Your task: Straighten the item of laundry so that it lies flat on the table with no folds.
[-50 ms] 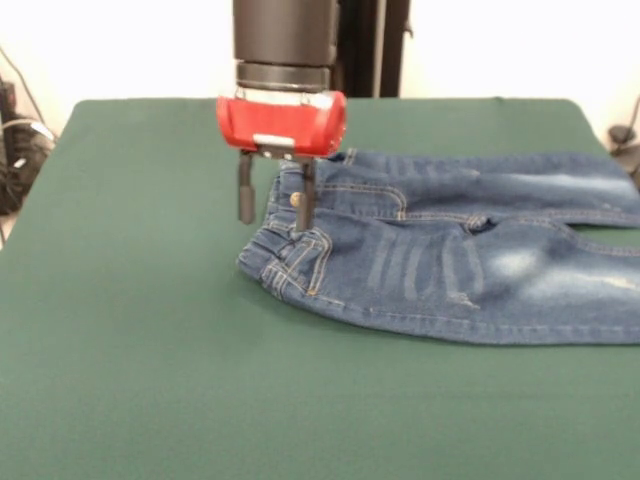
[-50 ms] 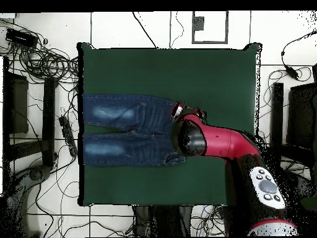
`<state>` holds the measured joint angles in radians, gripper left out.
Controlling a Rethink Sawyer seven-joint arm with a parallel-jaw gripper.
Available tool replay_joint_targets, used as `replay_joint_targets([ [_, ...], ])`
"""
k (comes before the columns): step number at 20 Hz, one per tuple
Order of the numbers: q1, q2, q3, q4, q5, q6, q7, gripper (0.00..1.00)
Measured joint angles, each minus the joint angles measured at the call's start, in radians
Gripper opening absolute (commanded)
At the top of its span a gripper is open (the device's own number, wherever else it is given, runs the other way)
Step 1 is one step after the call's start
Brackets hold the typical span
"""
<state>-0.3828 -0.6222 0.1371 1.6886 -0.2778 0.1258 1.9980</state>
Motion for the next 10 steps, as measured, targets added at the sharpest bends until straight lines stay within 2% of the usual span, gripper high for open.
replay_joint_targets([
  [10, 0.089, 0.018, -0.045, -0.003, 0.003, 0.074, 0.0, 1.0],
])
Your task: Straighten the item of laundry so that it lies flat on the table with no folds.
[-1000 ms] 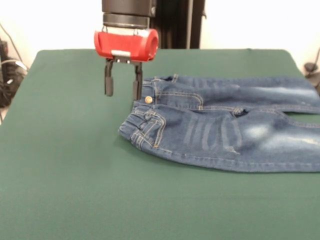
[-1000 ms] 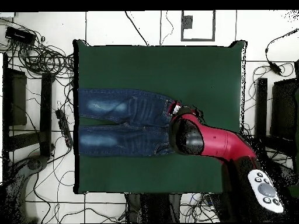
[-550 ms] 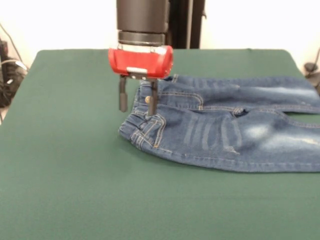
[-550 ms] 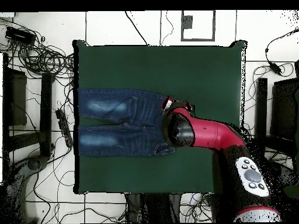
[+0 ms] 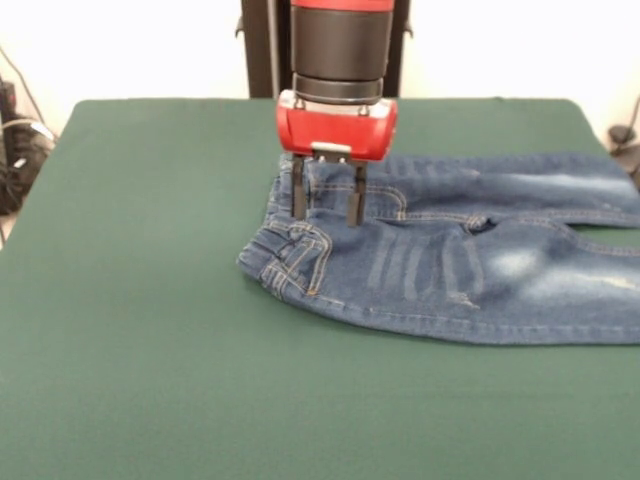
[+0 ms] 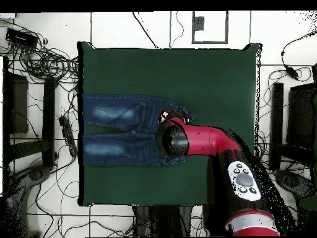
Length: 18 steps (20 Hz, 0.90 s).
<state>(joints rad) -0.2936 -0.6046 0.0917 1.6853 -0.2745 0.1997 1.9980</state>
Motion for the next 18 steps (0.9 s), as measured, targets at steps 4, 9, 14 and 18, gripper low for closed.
replay_joint_targets([
  [4, 0.029, 0.014, -0.05, -0.001, 0.0, 0.004, 0.0, 1.0],
  [9, 0.032, 0.032, -0.094, -0.001, 0.0, 0.004, 0.0, 1.0],
  [14, 0.007, 0.047, -0.098, -0.002, -0.005, 0.004, 0.0, 1.0],
  [18, -0.014, 0.067, -0.098, -0.002, -0.022, 0.002, 0.0, 1.0],
])
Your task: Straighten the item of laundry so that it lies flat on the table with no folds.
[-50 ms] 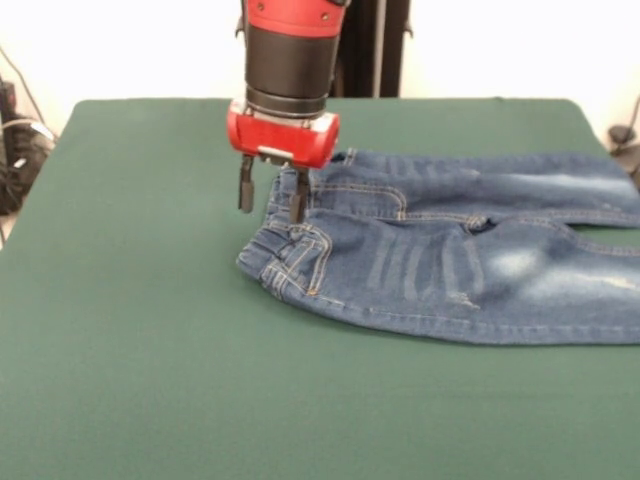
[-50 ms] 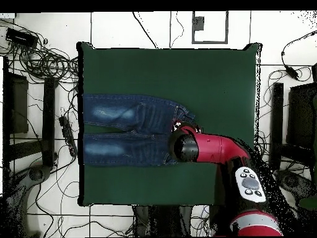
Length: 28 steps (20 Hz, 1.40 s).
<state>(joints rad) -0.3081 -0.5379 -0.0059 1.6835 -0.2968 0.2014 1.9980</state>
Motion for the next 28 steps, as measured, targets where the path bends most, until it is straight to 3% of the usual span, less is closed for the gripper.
replay_joint_targets([
  [14, -0.129, 0.02, 0.098, 0.006, -0.037, -0.003, 0.0, 1.0],
  [28, -0.145, 0.018, 0.156, 0.049, -0.037, -0.009, 0.0, 1.0],
])
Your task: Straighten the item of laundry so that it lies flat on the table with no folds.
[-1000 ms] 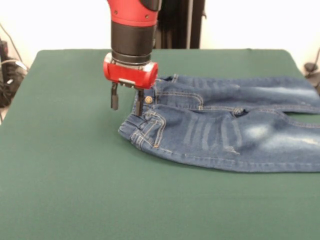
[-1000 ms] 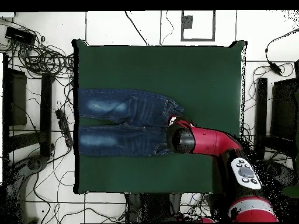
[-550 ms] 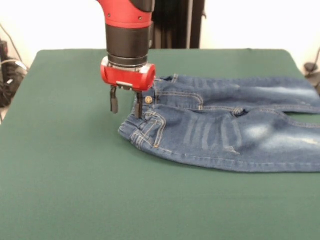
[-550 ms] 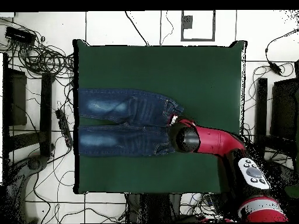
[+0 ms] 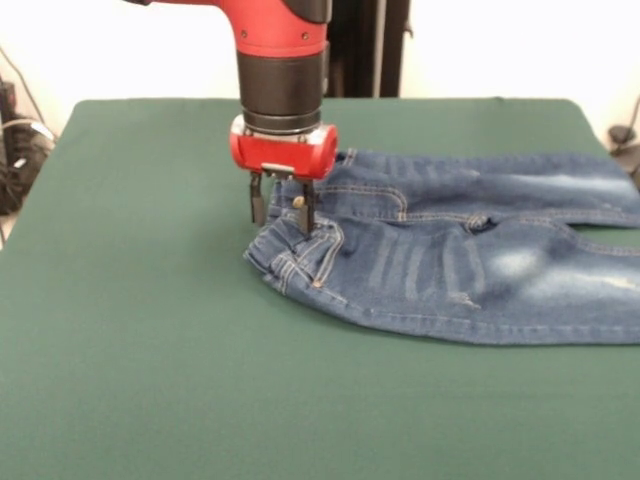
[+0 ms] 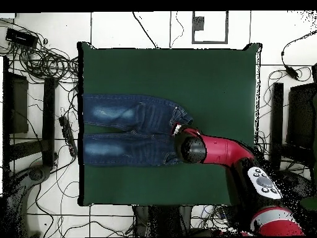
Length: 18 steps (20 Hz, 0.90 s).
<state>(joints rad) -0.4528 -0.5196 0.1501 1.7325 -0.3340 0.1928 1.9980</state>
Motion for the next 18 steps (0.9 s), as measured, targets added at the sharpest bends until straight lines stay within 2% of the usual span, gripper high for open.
replay_joint_targets([
  [18, 0.009, -0.01, 0.007, 0.01, -0.007, -0.035, 0.0, 1.0],
])
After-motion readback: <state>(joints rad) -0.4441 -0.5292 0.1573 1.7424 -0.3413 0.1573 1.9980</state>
